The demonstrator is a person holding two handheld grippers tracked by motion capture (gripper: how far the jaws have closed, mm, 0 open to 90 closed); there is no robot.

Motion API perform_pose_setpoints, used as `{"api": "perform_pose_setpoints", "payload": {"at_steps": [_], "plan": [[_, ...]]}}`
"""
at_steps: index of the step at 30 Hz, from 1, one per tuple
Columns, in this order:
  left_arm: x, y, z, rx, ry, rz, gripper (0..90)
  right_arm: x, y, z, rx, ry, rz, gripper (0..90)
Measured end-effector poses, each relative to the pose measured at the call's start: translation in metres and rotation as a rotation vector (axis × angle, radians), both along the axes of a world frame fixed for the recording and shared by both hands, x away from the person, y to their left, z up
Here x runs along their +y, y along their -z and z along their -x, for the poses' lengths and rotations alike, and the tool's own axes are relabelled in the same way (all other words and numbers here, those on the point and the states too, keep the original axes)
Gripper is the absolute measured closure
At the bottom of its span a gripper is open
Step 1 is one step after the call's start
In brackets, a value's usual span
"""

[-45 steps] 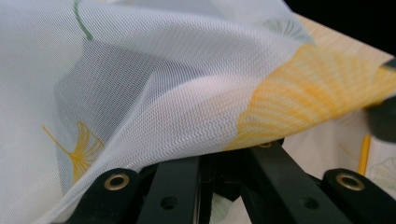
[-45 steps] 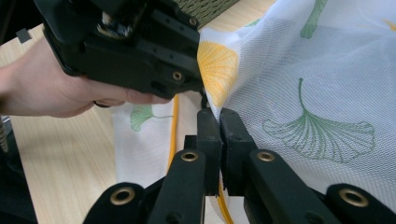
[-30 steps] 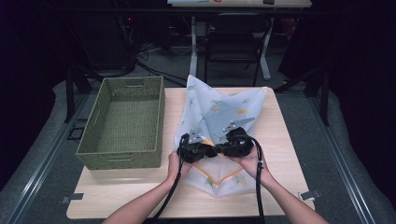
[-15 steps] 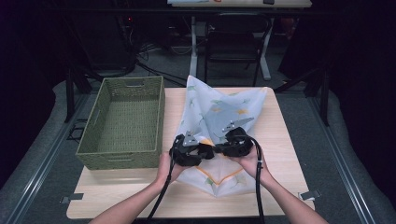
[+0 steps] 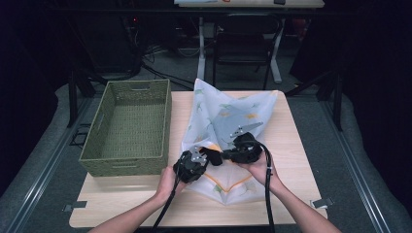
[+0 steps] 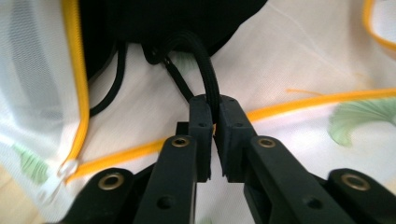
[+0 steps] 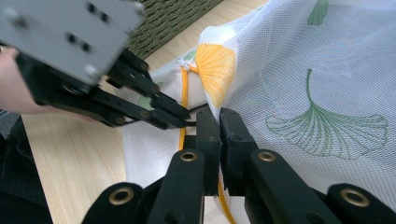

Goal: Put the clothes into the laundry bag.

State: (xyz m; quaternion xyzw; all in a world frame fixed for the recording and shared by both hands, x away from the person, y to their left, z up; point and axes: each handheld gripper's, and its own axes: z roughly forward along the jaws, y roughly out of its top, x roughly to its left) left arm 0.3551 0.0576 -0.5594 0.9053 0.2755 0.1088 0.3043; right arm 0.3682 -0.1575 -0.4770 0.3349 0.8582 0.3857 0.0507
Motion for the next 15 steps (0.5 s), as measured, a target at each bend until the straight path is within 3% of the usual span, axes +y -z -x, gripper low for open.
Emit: {"api": "perform_pose_setpoints", "payload": {"at_steps": [4, 8, 10, 14, 15], "plan": [[-0.013, 0.002, -0.009, -0.034, -0.005, 0.024, 87.4, -0.001, -0.001, 0.0, -0.005, 0.004, -0.005, 87.1], [-0.027, 0.001, -0.018, -0.075, -0.03, 0.08, 87.6, -0.002, -0.002, 0.001, -0.014, 0.009, -0.012, 87.2], [-0.033, 0.003, -0.019, -0.089, -0.028, 0.084, 87.5, -0.004, -0.004, 0.001, -0.018, 0.018, -0.021, 87.3], [-0.039, 0.008, -0.017, -0.06, -0.005, 0.068, 85.2, -0.006, -0.002, 0.0, 0.01, 0.012, -0.016, 87.2], [-0.039, 0.008, -0.017, -0.06, -0.005, 0.068, 81.1, -0.006, 0.0, -0.001, 0.014, 0.009, -0.009, 87.1]]}}
